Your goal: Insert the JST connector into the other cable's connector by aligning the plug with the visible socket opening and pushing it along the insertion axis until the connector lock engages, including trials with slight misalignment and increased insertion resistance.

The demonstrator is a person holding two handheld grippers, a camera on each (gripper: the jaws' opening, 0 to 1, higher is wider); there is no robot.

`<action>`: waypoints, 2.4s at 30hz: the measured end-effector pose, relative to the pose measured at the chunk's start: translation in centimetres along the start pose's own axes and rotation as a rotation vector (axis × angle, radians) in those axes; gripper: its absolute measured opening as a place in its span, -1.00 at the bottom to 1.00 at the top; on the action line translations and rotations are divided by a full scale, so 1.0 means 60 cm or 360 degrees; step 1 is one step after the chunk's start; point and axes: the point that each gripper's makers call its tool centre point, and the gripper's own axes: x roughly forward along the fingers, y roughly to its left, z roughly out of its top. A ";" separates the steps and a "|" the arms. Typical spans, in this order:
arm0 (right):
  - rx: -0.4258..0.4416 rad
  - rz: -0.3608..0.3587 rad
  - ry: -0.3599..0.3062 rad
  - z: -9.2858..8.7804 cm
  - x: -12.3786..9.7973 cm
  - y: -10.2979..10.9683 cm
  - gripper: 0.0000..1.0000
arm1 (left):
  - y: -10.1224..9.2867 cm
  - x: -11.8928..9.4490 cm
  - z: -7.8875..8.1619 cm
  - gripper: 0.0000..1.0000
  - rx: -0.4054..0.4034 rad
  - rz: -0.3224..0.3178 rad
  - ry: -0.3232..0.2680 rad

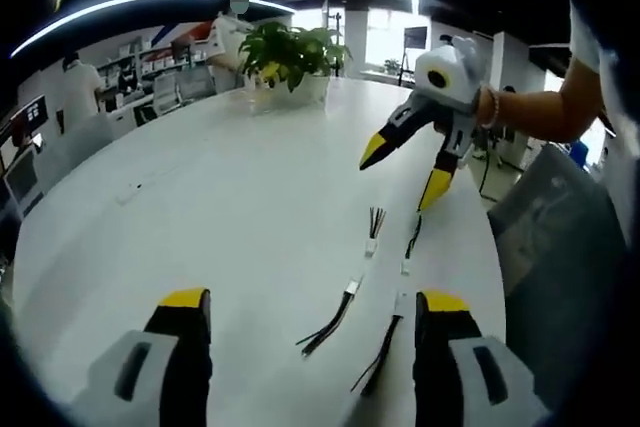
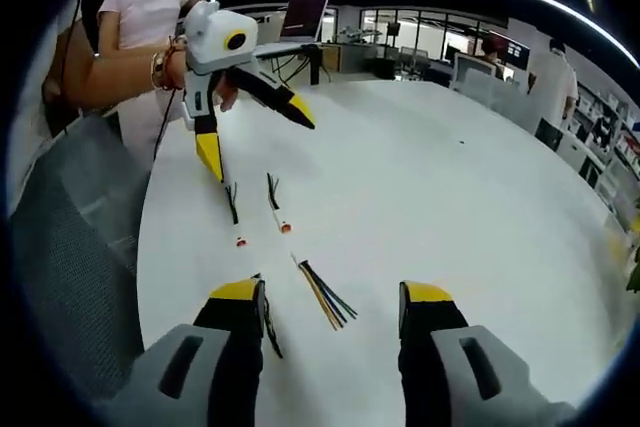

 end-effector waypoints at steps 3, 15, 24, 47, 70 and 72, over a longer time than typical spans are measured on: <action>-0.0003 0.0014 0.0010 -0.003 0.004 0.001 0.01 | 0.000 0.005 -0.003 0.62 0.0005 -0.0014 0.0008; -0.0019 0.0076 0.0034 -0.010 0.026 0.003 -0.08 | -0.001 0.032 -0.011 0.44 0.0085 -0.0083 0.0044; -0.0047 0.0126 0.0033 -0.010 0.034 0.004 -0.16 | -0.003 0.044 -0.010 0.24 0.0137 -0.0131 0.0039; -0.0152 0.0272 0.0044 -0.013 0.061 0.024 -0.35 | -0.027 0.072 -0.020 -0.11 0.0211 -0.0246 0.0022; -0.0187 0.0387 0.0034 -0.008 0.078 0.043 -0.58 | -0.051 0.078 -0.025 -0.54 0.0233 -0.0326 -0.0017; -0.0188 0.0399 0.0029 -0.007 0.079 0.044 -0.61 | -0.052 0.078 -0.024 -0.55 0.0228 -0.0330 -0.0026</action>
